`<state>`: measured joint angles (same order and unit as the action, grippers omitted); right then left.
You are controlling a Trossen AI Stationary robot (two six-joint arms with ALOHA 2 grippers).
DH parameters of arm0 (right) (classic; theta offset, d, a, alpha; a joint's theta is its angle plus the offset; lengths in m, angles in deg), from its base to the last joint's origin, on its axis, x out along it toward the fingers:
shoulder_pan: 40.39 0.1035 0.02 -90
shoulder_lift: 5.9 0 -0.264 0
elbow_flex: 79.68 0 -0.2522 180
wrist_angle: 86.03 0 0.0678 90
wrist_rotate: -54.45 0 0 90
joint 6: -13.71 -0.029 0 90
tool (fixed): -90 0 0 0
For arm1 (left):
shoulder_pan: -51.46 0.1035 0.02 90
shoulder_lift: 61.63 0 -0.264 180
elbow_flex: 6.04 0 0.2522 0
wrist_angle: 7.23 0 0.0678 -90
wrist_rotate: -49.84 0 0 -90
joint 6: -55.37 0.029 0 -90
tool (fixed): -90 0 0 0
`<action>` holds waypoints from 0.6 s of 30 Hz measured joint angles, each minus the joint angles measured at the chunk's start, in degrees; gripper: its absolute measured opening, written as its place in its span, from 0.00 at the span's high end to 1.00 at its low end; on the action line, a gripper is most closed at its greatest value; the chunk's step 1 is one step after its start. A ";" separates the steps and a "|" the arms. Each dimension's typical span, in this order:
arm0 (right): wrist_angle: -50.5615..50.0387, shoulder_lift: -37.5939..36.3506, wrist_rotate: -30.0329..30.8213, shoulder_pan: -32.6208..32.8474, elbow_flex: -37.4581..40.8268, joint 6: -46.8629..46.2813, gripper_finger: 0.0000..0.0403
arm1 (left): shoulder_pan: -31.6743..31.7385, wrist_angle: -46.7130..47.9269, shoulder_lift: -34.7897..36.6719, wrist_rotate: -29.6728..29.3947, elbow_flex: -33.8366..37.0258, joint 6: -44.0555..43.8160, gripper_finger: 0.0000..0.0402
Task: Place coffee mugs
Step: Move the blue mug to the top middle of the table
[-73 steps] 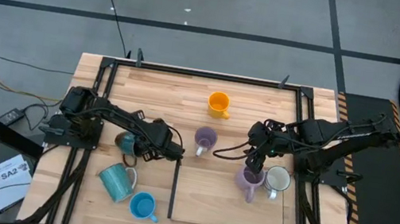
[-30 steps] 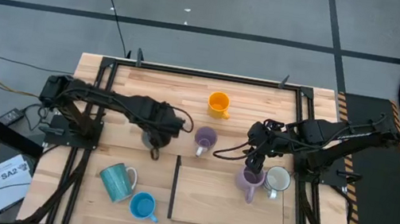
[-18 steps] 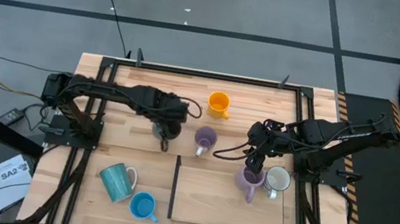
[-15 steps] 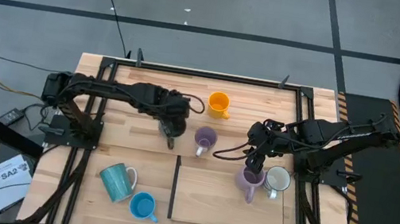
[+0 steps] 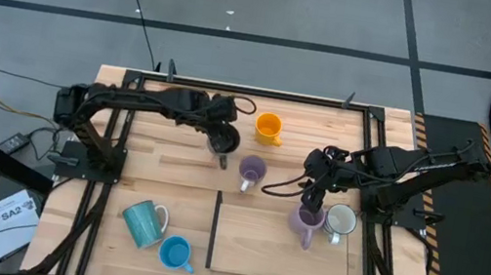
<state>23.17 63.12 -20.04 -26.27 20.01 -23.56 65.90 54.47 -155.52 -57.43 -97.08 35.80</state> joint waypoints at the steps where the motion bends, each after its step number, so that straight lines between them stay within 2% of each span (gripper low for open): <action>1: 0.00 0.00 0.18 -0.01 0.00 0.00 0.56 | 0.48 -0.27 0.00 0.33 0.00 -0.04 0.88; 18: 0.00 0.00 1.01 -0.01 0.00 -0.01 0.56 | 2.47 -7.35 -0.02 1.23 0.00 -0.78 0.88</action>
<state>23.17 63.12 -19.03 -26.28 20.01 -23.57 68.37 47.11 -155.54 -56.20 -97.08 35.03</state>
